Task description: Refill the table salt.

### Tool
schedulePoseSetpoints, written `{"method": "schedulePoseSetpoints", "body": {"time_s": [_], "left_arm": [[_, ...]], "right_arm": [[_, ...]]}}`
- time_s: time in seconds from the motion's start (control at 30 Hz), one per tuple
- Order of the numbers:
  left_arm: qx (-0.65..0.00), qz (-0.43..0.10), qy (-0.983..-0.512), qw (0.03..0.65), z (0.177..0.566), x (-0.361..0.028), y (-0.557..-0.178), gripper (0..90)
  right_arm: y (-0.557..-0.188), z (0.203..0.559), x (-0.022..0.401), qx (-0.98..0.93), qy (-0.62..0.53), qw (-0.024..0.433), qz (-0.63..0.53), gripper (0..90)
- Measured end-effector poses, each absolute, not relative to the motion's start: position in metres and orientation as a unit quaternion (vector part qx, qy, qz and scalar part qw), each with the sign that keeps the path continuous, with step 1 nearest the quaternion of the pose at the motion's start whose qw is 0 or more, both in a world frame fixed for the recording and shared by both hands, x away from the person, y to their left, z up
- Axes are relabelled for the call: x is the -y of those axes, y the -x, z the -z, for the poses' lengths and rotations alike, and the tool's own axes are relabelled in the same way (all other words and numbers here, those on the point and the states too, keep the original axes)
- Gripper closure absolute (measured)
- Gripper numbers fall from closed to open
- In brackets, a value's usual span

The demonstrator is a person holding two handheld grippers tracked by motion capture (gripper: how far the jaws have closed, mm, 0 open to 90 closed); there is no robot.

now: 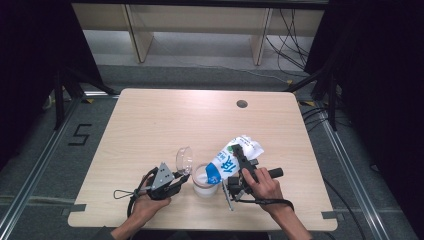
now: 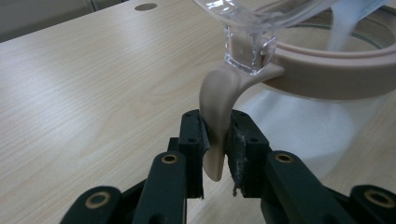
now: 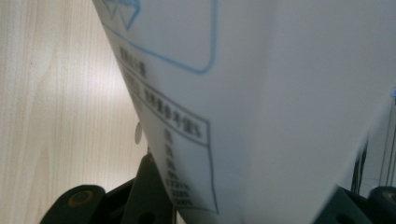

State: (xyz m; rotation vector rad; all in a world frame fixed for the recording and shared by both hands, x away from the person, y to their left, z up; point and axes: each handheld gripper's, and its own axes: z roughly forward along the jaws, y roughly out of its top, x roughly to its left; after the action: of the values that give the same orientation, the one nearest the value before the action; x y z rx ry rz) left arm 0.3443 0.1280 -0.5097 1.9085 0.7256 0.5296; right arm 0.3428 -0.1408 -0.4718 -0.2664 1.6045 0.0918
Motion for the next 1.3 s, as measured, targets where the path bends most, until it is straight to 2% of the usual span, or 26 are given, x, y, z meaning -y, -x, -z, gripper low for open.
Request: {"method": "schedulePoseSetpoints", "body": {"time_s": [0.47, 0.6, 0.67, 1.3], "left_arm": [[-0.299, -0.218, -0.787, 0.493, 0.5097, -0.1280, -0.3443, 75.5], [-0.299, -0.220, -0.789, 0.490, 0.5094, -0.1284, -0.3443, 75.5], [-0.299, -0.218, -0.787, 0.493, 0.5096, -0.1281, -0.3443, 75.5], [-0.299, -0.218, -0.787, 0.494, 0.5097, -0.1280, -0.3444, 75.4]], "right_arm": [[-0.3456, 0.4684, 0.1394, -0.701, 0.155, 0.695, -0.041, 68.8], [-0.3450, 0.4677, 0.1394, -0.704, 0.153, 0.692, -0.038, 68.9], [-0.3428, 0.4720, 0.1411, -0.717, 0.117, 0.686, -0.043, 69.0], [-0.3424, 0.4715, 0.1412, -0.718, 0.116, 0.685, -0.039, 69.6]]}}
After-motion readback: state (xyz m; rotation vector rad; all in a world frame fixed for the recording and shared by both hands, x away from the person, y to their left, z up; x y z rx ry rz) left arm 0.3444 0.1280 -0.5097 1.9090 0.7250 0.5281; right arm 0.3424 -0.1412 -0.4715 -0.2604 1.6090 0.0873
